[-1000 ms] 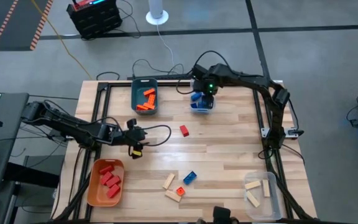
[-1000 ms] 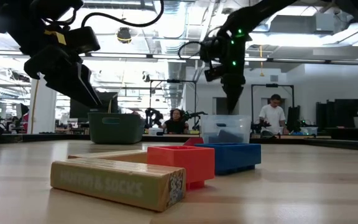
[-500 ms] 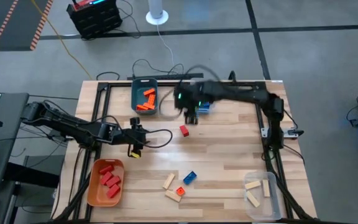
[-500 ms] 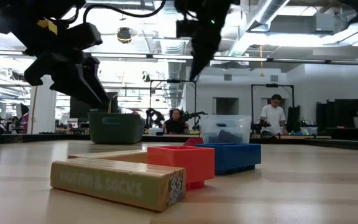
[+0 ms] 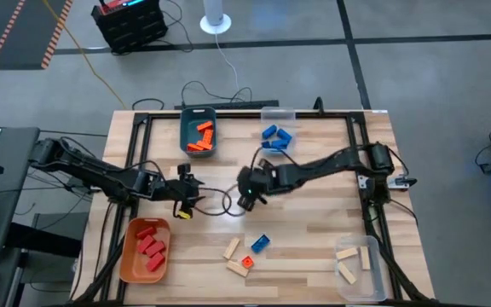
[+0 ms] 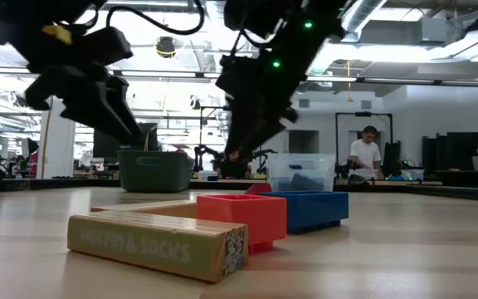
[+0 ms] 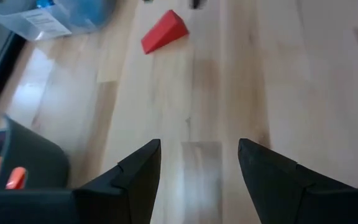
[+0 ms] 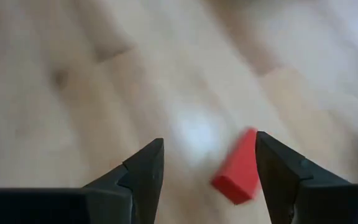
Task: Sort blocks
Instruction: Put the red block into the orange bin
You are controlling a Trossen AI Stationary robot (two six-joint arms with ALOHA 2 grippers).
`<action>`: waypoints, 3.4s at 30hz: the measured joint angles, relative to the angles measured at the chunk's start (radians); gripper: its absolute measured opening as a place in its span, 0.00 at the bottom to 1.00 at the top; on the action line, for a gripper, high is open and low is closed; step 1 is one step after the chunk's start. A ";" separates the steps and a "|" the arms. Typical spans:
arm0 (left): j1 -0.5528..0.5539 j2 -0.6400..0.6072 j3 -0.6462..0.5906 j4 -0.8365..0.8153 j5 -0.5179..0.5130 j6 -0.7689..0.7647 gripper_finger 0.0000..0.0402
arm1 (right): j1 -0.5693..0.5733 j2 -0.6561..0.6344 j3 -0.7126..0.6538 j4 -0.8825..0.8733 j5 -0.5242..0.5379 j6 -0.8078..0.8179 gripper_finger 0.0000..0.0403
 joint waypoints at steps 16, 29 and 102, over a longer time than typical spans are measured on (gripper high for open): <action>-0.126 -0.069 -0.064 0.296 0.014 0.006 0.52 | 0.124 0.002 -0.191 0.194 0.437 0.354 0.55; -0.219 -0.082 -0.064 0.295 0.015 0.007 0.52 | 0.142 0.039 -0.230 0.362 0.464 0.374 0.56; -0.162 -0.081 -0.057 0.152 -0.027 0.373 0.52 | -0.110 -0.208 -0.232 0.231 -0.392 -0.050 0.21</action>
